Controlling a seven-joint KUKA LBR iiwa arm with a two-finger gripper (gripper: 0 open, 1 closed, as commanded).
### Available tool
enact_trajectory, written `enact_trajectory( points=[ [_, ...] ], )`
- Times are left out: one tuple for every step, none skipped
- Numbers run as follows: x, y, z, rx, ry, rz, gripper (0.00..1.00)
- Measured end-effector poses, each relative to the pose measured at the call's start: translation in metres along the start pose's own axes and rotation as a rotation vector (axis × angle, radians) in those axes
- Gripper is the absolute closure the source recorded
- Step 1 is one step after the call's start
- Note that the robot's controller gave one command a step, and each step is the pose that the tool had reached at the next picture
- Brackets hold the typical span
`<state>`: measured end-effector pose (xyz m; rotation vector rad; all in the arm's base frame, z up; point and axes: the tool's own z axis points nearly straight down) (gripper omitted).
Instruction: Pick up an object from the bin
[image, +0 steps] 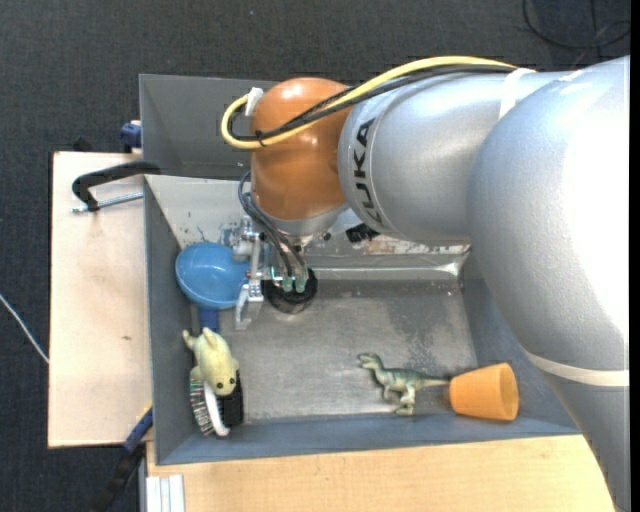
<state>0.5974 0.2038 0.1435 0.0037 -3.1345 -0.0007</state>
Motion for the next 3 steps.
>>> enact_trajectory(
  points=[
    [-0.002, -0.024, 0.06, -0.004, -0.014, 0.078, 0.0],
    [0.0, -0.022, 0.059, -0.005, -0.001, 0.074, 1.0],
    [0.02, -0.027, -0.105, -0.004, -0.02, 0.026, 1.0]
  ],
)
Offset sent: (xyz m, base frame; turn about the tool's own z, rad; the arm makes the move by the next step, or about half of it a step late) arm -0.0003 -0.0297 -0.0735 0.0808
